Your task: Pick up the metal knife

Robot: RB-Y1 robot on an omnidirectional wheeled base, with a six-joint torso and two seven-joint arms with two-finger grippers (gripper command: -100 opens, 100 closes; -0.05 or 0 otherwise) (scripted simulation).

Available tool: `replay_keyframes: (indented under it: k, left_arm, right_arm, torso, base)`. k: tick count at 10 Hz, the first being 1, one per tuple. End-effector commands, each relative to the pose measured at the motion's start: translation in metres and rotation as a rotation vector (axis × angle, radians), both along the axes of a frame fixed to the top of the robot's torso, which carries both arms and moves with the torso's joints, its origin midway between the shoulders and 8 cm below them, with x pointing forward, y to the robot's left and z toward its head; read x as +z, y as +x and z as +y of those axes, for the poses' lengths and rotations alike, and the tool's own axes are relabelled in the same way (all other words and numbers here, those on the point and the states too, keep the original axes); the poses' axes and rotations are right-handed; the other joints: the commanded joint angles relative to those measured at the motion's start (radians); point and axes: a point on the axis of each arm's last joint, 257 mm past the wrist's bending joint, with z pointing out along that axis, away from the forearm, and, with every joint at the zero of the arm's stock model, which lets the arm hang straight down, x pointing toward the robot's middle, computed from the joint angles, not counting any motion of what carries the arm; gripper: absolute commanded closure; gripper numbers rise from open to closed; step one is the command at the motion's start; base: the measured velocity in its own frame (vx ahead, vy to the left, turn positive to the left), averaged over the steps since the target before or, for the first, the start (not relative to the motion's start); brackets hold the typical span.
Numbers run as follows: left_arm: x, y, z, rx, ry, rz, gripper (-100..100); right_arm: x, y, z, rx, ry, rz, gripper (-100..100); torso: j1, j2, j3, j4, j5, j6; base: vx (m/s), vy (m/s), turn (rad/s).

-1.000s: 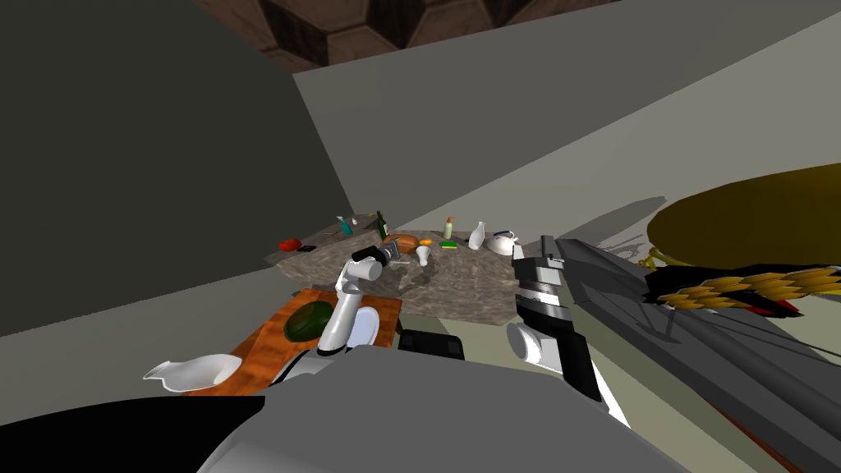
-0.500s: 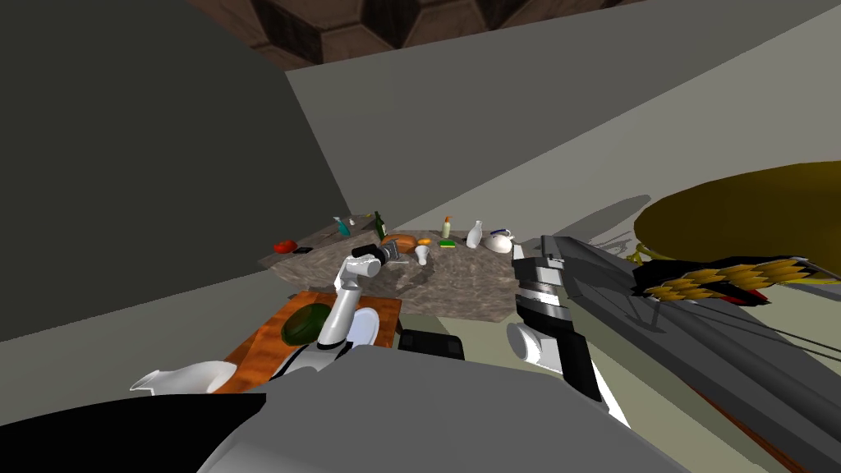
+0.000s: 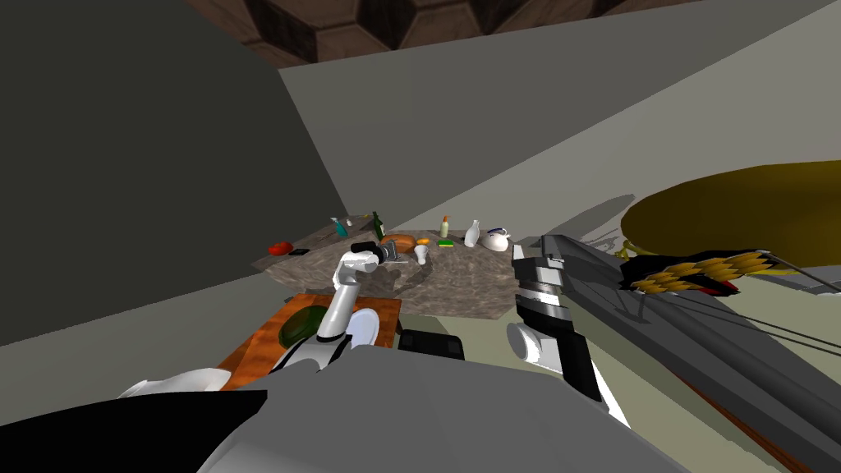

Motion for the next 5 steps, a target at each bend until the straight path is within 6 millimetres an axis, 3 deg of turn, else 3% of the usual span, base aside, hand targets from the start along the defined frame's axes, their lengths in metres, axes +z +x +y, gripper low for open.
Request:
replay_keyframes:
  k: [1, 5]
  left_arm:
    - [-0.0003, -0.0002, 0.0003, 0.000, 0.000, 0.004, -100]
    - [-0.0003, -0.0002, 0.0003, 0.000, 0.000, 0.004, -100]
  right_arm:
    - [0.0000, 0.0000, 0.0000, 0.000, 0.000, 0.000, 0]
    - [0.0000, 0.0000, 0.0000, 0.000, 0.000, 0.000, 0]
  torso:
    - [0.000, 0.000, 0.000, 0.000, 0.000, 0.000]
    - [0.000, 0.000, 0.000, 0.000, 0.000, 0.000]
  base:
    - [0.000, 0.000, 0.000]
    - [0.001, -0.001, 0.002]
